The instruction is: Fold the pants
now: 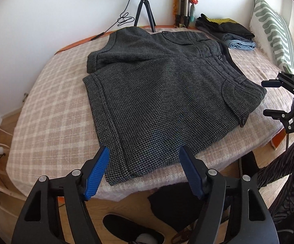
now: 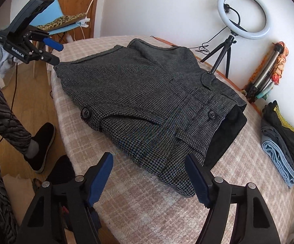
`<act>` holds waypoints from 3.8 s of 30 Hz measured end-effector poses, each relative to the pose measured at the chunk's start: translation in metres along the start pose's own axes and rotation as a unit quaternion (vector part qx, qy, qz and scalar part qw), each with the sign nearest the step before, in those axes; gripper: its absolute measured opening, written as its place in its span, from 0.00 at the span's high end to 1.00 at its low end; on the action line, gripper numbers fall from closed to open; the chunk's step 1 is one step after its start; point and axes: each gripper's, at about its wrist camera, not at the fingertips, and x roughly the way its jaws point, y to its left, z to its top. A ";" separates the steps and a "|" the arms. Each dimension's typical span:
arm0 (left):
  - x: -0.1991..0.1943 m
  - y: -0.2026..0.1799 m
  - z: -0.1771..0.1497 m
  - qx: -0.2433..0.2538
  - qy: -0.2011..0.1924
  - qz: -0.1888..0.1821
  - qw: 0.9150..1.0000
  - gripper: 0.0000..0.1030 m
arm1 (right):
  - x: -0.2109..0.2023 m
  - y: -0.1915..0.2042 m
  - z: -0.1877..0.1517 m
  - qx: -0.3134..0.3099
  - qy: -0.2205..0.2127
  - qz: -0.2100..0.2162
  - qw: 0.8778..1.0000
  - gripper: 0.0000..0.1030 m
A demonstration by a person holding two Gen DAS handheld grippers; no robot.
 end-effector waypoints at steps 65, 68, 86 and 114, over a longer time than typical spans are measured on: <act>-0.004 0.027 0.233 0.051 -0.186 0.121 0.974 0.95 | -0.035 -0.198 0.148 0.209 -0.154 -0.117 0.959 0.94; 0.019 0.026 0.258 0.076 -0.170 0.135 0.973 0.95 | -0.011 -0.221 0.154 0.221 -0.139 -0.123 0.957 0.94; 0.153 0.041 0.303 0.115 -0.071 0.139 0.981 0.78 | 0.133 -0.285 0.147 0.248 -0.015 -0.114 0.962 0.94; 0.148 0.117 0.233 -0.027 -0.040 0.026 0.998 0.39 | 0.164 -0.295 0.144 0.280 0.050 -0.130 0.950 0.58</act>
